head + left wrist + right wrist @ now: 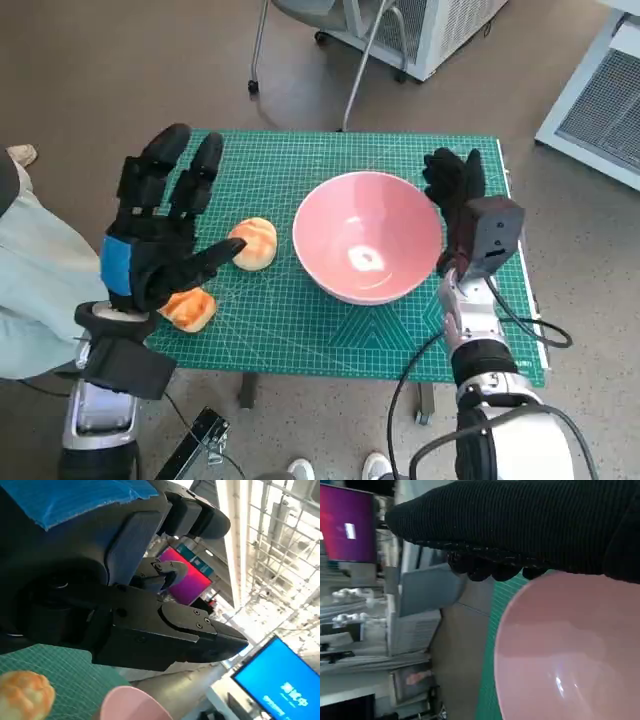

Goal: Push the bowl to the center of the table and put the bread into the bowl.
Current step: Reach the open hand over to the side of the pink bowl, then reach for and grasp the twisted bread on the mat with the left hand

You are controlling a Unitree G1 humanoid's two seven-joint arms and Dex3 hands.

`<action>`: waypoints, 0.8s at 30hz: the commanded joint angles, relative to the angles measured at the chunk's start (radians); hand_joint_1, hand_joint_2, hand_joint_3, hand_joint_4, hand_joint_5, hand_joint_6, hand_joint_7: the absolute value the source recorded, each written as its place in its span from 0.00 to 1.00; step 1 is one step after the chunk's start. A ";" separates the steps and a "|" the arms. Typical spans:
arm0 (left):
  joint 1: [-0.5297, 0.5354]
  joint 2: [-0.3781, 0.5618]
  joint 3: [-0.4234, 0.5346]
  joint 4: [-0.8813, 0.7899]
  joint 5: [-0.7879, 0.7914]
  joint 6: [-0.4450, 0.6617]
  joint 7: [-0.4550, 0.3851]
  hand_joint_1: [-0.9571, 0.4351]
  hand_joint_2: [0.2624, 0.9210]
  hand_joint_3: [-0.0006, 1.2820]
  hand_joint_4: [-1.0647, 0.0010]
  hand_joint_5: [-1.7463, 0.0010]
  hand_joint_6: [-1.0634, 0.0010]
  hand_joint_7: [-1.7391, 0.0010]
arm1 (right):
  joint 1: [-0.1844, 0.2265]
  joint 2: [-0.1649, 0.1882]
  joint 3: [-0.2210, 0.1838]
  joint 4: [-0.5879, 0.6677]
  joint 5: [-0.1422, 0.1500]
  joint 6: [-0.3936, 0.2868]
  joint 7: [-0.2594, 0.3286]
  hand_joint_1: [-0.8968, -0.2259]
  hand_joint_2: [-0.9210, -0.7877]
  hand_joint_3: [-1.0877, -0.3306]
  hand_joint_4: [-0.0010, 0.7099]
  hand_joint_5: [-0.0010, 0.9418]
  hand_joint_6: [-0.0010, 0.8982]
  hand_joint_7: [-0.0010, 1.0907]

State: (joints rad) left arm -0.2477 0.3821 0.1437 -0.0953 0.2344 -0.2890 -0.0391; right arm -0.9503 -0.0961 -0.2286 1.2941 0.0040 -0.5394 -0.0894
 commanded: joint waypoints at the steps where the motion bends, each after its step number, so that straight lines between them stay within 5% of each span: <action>1: 0.019 0.075 0.043 0.003 0.021 -0.021 -0.013 0.64 0.99 0.00 0.79 1.00 1.00 0.63 | 0.005 -0.025 0.013 -0.025 -0.020 -0.074 -0.030 0.45 0.00 0.47 0.62 0.01 0.25 0.63; 8: 0.022 0.224 0.091 0.038 0.075 -0.057 -0.048 0.64 0.97 0.00 0.78 0.99 0.99 0.63 | 0.028 -0.063 0.055 -0.113 -0.062 -0.259 -0.025 0.45 0.00 0.45 0.63 0.01 0.21 0.66; 14: 0.027 0.344 0.115 0.068 0.098 -0.081 -0.097 0.65 0.95 0.00 0.77 0.99 0.92 0.68 | 0.070 -0.093 0.089 -0.217 -0.067 -0.392 0.031 0.46 0.00 0.44 0.63 0.01 0.16 0.70; 24: 0.024 0.496 0.118 0.111 0.100 -0.083 -0.200 0.65 0.89 0.00 0.74 1.00 0.74 0.81 | 0.143 -0.126 0.143 -0.360 -0.045 -0.469 0.158 0.41 0.00 0.46 0.63 0.01 0.15 0.73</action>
State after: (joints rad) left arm -0.2264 0.8376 0.2575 0.0128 0.3234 -0.3695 -0.2118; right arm -0.8547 -0.2090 -0.1005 0.9643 -0.0438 -1.0038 0.0328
